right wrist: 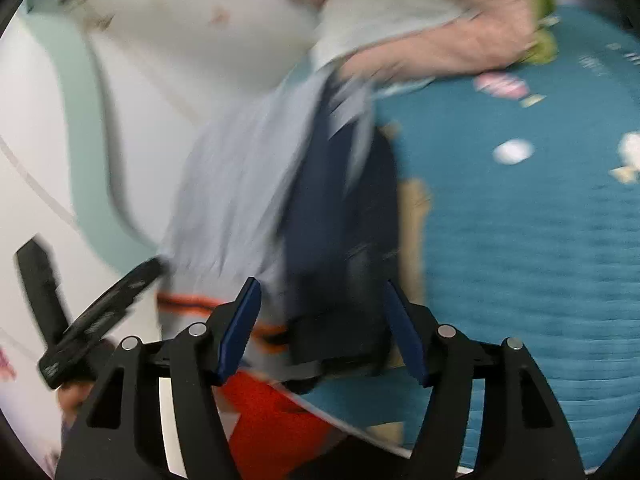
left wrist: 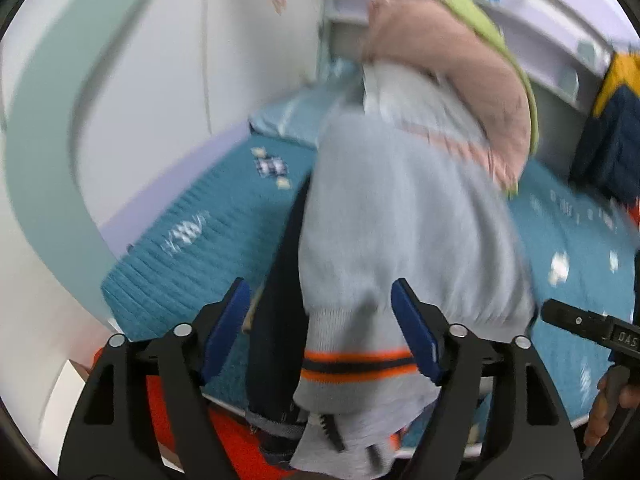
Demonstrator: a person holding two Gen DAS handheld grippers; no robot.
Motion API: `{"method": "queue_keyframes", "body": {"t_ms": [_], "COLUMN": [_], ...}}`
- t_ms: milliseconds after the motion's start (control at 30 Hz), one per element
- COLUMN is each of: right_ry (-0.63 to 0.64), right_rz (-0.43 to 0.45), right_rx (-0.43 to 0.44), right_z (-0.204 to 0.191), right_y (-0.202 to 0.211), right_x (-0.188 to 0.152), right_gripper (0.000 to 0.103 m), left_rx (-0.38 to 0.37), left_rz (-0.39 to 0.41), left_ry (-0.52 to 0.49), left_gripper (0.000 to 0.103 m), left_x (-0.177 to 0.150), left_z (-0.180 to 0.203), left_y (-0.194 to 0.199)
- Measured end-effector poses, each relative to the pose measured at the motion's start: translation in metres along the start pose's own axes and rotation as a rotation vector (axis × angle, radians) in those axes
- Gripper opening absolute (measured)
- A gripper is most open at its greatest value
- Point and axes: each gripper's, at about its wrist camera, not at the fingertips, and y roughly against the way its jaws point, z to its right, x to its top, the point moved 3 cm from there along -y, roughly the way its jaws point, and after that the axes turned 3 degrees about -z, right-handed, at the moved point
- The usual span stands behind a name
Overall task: Fold large clothes
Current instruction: 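Lower the jacket onto the clothes stack with both tools and open them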
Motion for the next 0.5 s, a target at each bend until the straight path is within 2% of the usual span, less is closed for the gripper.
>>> {"method": "queue_keyframes", "body": {"t_ms": [100, 167, 233, 300, 333, 400, 467, 500], "right_ry": [0.1, 0.129, 0.164, 0.184, 0.218, 0.282, 0.243, 0.251], "right_rz": [0.059, 0.052, 0.012, -0.045, -0.109, -0.155, -0.214, -0.213], "right_rx": [-0.025, 0.024, 0.072, 0.113, 0.085, -0.083, -0.095, -0.127], "right_z": [-0.014, -0.03, -0.049, -0.058, -0.061, -0.047, -0.021, -0.016], "right_y": [0.005, -0.005, -0.023, -0.043, -0.063, -0.095, -0.121, -0.124], "right_x": [0.036, 0.059, 0.073, 0.079, 0.078, 0.081, 0.082, 0.077], "right_gripper": [0.037, 0.021, 0.019, 0.018, 0.017, 0.013, 0.011, 0.011], "left_rx": [-0.055, -0.098, -0.124, -0.1, -0.09, -0.035, -0.044, -0.088], "left_rz": [0.064, 0.056, 0.012, -0.059, -0.109, -0.13, -0.149, -0.142], "left_ry": [0.014, 0.005, -0.011, -0.005, 0.008, 0.007, 0.022, 0.032], "left_gripper": [0.079, 0.081, 0.081, 0.081, 0.081, 0.081, 0.081, 0.081], "left_x": [0.014, 0.019, 0.018, 0.009, 0.002, -0.008, -0.012, -0.011], "left_z": [0.016, 0.031, 0.05, 0.055, 0.055, 0.051, 0.047, 0.047], "left_y": [0.019, 0.018, 0.004, -0.017, -0.032, -0.049, -0.057, -0.057]}}
